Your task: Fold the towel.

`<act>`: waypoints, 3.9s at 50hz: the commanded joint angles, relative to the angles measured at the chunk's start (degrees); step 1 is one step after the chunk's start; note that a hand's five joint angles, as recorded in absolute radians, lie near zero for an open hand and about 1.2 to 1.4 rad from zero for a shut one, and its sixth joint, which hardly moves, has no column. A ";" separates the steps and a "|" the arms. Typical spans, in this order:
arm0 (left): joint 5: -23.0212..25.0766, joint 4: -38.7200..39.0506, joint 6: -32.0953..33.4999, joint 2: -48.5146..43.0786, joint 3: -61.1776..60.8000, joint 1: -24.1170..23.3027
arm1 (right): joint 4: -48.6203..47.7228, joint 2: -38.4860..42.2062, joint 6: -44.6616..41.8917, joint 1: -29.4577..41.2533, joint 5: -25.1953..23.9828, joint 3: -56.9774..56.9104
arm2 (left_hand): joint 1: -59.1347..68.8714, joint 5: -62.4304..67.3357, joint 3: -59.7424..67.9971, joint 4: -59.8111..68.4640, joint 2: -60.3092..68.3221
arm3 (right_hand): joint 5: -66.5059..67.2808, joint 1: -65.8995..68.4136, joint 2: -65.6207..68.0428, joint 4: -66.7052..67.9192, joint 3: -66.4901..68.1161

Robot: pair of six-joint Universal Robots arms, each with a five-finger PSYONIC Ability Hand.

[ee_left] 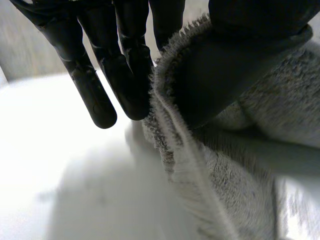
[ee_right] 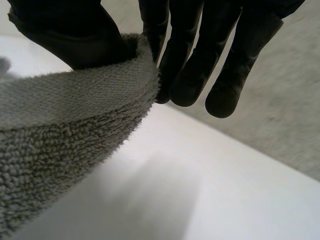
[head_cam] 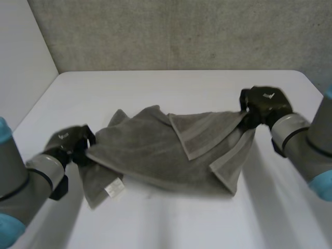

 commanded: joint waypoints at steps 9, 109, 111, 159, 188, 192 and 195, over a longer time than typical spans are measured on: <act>1.08 -8.92 1.11 24.30 4.00 -0.74 | 13.62 -13.17 7.20 -8.60 -7.74 -6.04 | 13.01 11.76 10.54 10.45 10.56 | 3.38 4.09 4.61 3.09 3.92; 4.07 -2.51 3.13 -9.79 23.69 -1.00 | 31.83 27.51 4.05 -5.70 1.48 -48.32 | 13.01 11.76 10.54 10.45 10.56 | -57.45 -56.74 -56.22 -57.74 -56.91; 4.07 -2.51 2.95 -9.88 24.74 -1.09 | 28.59 22.96 0.99 -5.79 1.31 -42.91 | 13.01 11.76 10.54 10.45 10.56 | -60.31 -59.60 -59.08 -60.60 -59.77; 4.16 -2.86 2.25 -10.49 23.25 -1.18 | -3.42 2.99 -21.53 -5.53 -8.89 18.21 | 13.01 11.76 10.54 10.45 10.56 | -43.49 -42.78 -42.26 -43.78 -42.95; 4.25 -2.77 2.25 -10.58 22.81 -1.09 | -3.42 2.81 -21.53 -5.44 -9.42 19.97 | 13.01 11.76 10.54 10.45 10.56 | -52.56 -51.85 -51.34 -52.85 -52.02; 4.16 -2.77 2.25 -10.58 22.81 -1.09 | -3.33 2.55 -21.53 -5.44 -9.42 20.14 | 13.01 11.76 10.54 10.45 10.56 | -53.24 -52.54 -52.02 -53.53 -52.71; 4.16 -2.77 2.25 -10.58 22.81 -1.09 | -3.33 2.46 -21.53 -5.44 -9.42 20.32 | 13.01 11.76 10.54 10.45 10.56 | -52.57 -51.86 -51.35 -52.86 -52.03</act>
